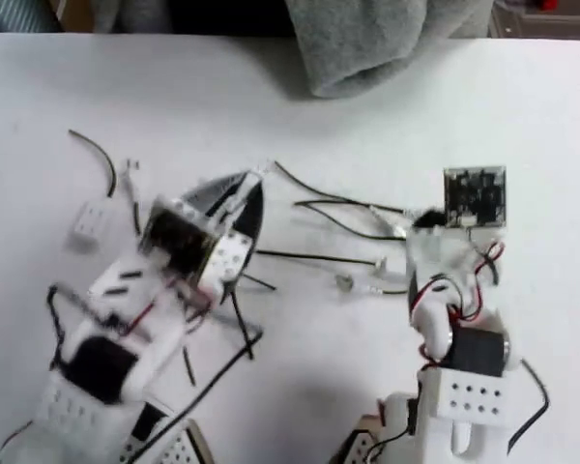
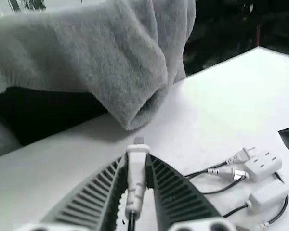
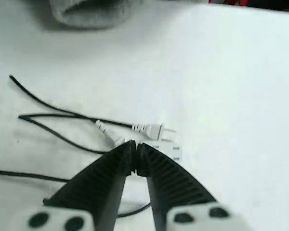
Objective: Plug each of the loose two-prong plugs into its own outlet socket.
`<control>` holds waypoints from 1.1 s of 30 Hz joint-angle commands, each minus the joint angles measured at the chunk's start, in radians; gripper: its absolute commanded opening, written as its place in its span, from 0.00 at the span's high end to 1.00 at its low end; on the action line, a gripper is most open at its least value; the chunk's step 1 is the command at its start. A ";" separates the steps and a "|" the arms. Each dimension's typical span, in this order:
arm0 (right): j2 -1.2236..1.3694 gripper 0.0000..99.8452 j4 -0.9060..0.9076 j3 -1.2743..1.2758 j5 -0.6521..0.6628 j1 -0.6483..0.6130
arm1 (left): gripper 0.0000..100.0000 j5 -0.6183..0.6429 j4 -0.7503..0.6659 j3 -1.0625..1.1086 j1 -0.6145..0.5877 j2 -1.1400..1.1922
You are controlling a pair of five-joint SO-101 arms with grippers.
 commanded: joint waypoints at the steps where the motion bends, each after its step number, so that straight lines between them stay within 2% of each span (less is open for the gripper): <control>1: -0.002 0.98 -0.116 0.195 -0.031 0.013 | 0.98 0.009 0.066 -0.201 -0.019 0.274; 5: -0.002 0.98 -0.205 0.288 -0.025 -0.005 | 0.98 0.002 0.216 -0.430 -0.062 0.539; 9: -0.002 0.98 -0.186 0.285 -0.031 -0.170 | 0.98 0.049 0.331 -0.563 -0.159 0.621; 12: -0.001 0.98 -0.206 0.267 -0.040 -0.334 | 0.98 0.097 0.338 -0.577 -0.265 0.598; 14: -0.001 0.95 -0.225 0.242 -0.104 -0.429 | 0.98 0.097 0.339 -0.566 -0.323 0.581; 19: 0.071 0.92 -0.294 0.143 -0.193 -0.604 | 0.98 0.098 0.302 -0.474 -0.414 0.539; 23: 0.288 0.92 -0.377 0.020 -0.252 -0.670 | 0.98 0.100 0.206 -0.365 -0.464 0.516; 26: 0.522 0.87 -0.372 -0.144 -0.272 -0.693 | 0.98 0.097 0.127 -0.295 -0.475 0.515; 28: 0.685 0.84 -0.338 -0.276 -0.285 -0.704 | 0.98 0.097 0.083 -0.261 -0.475 0.519; 33: 1.070 0.83 -0.162 -0.694 -0.288 -0.745 | 0.98 0.095 0.031 -0.222 -0.475 0.521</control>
